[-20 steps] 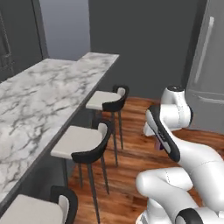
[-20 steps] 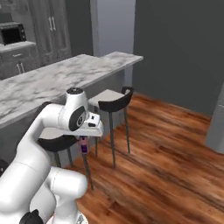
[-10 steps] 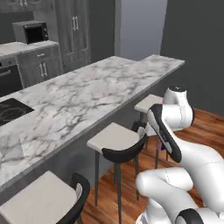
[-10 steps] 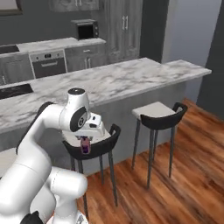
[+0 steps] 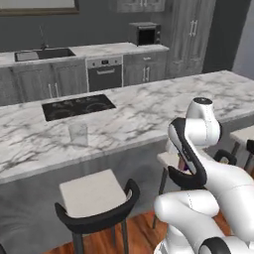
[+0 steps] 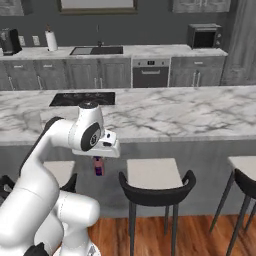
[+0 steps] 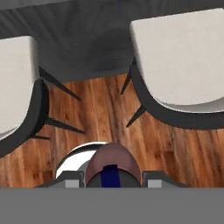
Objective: There is a wine glass and glass cup on the dining counter. Place the wine bottle next to the wine glass and the juice bottle next to the glass cup.
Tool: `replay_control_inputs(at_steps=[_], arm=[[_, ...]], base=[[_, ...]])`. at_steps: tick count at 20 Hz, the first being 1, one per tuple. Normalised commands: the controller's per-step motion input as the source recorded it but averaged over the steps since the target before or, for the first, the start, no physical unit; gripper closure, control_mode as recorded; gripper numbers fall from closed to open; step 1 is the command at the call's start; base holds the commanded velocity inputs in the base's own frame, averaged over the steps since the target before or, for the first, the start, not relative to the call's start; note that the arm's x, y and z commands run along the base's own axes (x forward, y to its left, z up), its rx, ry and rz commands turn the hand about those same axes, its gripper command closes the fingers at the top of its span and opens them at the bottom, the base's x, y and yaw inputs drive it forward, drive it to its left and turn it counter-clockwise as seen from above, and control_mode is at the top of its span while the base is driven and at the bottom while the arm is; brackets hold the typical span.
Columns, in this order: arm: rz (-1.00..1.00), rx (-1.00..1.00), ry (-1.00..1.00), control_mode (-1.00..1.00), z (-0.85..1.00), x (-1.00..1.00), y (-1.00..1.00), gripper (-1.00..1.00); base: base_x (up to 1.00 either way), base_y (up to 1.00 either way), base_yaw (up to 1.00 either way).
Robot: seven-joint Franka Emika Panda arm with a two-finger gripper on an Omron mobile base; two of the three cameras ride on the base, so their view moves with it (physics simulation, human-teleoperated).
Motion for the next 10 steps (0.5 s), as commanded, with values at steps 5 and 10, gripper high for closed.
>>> replay_control_inputs(at_steps=[5,10], arm=[[0.0,0.0,0.0,1.0,0.0,0.0,0.0,1.0],[0.0,0.0,0.0,1.0,0.0,0.0,0.0,1.0]], base=[[0.55,-0.13,0.48],[0.56,-0.24,0.2]])
